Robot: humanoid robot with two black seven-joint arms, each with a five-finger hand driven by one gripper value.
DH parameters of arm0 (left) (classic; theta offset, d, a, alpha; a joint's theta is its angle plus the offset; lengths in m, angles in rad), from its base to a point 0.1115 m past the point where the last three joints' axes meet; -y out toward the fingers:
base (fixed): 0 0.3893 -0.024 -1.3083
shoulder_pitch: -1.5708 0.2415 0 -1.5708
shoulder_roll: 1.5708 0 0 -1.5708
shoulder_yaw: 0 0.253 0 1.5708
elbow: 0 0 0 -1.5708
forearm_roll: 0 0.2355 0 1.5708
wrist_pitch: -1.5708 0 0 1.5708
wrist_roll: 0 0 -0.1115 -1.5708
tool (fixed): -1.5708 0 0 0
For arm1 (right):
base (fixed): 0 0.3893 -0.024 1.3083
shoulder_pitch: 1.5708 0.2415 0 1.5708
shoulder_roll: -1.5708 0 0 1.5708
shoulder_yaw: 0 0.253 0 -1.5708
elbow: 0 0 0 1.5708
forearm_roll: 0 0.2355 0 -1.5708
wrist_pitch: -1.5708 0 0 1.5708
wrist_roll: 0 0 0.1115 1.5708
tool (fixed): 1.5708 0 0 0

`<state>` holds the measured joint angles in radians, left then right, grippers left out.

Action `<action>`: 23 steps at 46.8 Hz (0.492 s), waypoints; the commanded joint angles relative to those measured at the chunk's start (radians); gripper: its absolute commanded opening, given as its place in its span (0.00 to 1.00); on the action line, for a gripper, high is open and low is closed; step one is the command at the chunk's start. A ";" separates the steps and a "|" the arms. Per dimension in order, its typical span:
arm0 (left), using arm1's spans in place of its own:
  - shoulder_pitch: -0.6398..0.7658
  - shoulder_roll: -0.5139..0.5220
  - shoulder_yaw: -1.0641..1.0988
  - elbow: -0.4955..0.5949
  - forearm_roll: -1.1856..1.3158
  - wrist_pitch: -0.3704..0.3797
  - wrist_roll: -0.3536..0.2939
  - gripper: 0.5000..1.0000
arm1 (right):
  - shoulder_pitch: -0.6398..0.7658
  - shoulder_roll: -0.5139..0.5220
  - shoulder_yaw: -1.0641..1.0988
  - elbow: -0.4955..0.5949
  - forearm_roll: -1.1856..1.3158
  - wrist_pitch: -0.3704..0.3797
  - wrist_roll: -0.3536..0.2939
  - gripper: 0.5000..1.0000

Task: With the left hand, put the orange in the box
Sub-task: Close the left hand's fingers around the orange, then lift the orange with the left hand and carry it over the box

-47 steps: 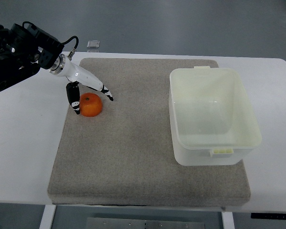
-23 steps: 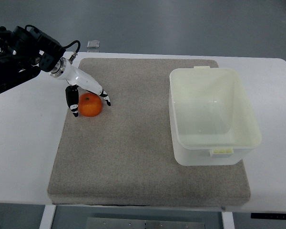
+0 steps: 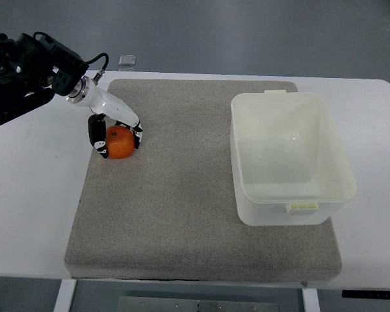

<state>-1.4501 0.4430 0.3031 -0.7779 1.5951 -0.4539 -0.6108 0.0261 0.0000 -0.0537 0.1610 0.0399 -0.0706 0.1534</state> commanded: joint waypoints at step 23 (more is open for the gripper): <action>-0.032 -0.043 -0.088 0.170 -0.041 0.004 0.000 0.00 | 0.000 0.000 0.000 0.000 0.000 0.000 0.000 0.85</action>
<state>-1.4798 0.4071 0.2162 -0.6169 1.5559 -0.4494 -0.6108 0.0261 0.0000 -0.0537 0.1611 0.0399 -0.0706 0.1534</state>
